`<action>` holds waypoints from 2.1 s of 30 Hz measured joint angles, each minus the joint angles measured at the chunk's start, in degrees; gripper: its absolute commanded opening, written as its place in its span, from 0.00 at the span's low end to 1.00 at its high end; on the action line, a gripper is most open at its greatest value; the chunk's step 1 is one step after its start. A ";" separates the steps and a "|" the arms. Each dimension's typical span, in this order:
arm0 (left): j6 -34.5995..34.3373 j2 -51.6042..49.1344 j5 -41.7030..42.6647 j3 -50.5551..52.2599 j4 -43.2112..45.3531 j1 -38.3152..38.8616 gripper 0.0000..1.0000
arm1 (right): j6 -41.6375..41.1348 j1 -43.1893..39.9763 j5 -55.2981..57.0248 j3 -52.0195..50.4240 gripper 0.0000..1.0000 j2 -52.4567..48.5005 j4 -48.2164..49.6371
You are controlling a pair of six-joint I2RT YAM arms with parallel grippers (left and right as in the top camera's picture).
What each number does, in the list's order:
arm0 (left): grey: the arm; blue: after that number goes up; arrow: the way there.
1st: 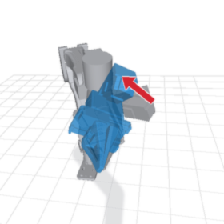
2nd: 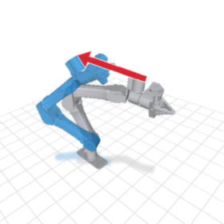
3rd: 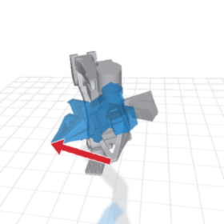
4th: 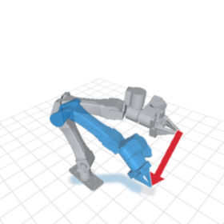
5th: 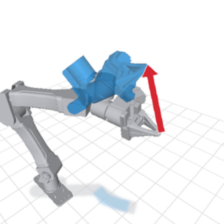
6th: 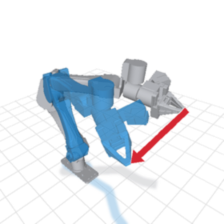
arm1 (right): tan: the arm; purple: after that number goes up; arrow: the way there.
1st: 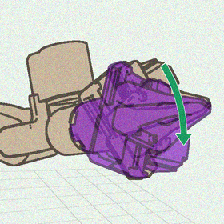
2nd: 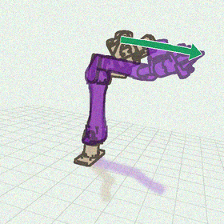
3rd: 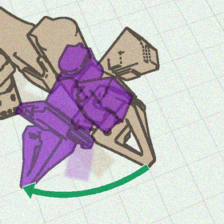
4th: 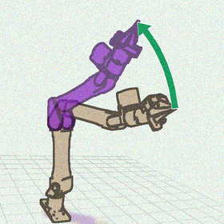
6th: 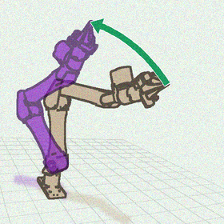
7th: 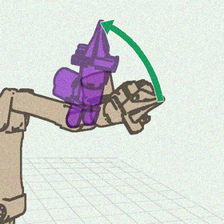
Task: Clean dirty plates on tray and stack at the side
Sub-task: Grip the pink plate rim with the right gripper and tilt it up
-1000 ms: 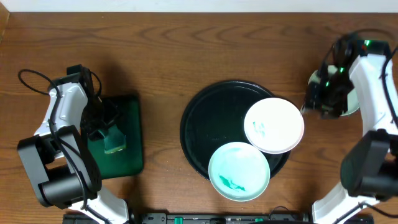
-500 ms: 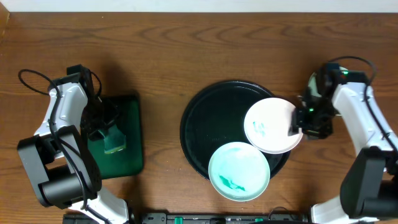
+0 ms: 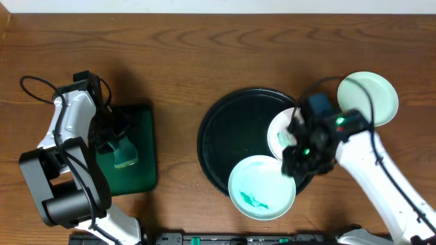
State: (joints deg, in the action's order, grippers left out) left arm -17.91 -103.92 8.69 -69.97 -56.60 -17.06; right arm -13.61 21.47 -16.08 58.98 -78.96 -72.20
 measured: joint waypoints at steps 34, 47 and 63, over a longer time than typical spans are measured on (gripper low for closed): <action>0.00 0.00 0.00 0.00 -0.20 0.00 0.79 | -31.17 7.52 -0.72 -23.34 0.01 2.23 22.10; 0.00 0.00 0.00 0.00 -0.20 0.00 0.78 | -27.76 7.52 -0.17 -20.17 0.01 1.92 22.16; 0.26 0.00 0.00 0.00 -0.59 0.00 0.64 | -19.96 7.52 8.33 -13.29 0.01 -0.59 31.61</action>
State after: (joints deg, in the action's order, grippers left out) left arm -17.65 -103.92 8.69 -69.97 -57.19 -17.06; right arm -33.56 28.99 -7.75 45.69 -79.55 -40.60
